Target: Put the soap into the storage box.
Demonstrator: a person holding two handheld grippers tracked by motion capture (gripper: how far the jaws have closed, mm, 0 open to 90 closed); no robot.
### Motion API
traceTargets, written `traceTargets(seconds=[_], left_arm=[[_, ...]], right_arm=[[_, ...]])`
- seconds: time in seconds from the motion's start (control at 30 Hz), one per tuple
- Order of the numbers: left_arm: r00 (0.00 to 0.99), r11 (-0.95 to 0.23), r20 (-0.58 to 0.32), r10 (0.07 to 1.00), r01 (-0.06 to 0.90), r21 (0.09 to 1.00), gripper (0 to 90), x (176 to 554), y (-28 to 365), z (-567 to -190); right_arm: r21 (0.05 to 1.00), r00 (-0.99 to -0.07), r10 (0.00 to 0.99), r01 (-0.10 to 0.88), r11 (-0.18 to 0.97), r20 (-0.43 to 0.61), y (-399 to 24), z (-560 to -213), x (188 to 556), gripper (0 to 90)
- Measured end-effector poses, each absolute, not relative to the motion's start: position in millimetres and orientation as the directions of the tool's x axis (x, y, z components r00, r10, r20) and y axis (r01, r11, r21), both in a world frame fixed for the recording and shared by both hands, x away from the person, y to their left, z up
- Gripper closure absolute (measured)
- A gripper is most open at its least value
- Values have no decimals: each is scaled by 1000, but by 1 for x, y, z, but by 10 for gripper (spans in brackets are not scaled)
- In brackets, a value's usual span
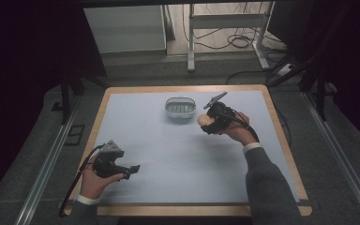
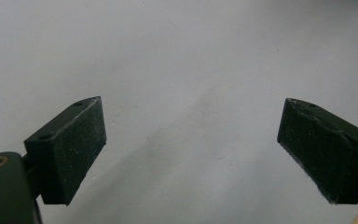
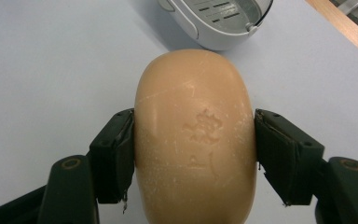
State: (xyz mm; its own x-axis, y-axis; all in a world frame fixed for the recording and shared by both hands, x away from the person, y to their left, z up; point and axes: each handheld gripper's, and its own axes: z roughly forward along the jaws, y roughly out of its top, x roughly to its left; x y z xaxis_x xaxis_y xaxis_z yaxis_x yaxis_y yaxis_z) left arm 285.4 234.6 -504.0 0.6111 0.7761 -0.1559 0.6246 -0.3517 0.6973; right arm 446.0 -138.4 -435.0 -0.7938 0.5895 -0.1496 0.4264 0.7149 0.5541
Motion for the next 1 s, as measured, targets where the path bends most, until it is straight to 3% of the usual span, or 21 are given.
traceTargets(seconds=[1.0], left_arm=[[621,-360,-171,765,632,686,81,290,228,-510]], right_arm=[[551,-790,598,441,709,-137,-126,-427,476,328]])
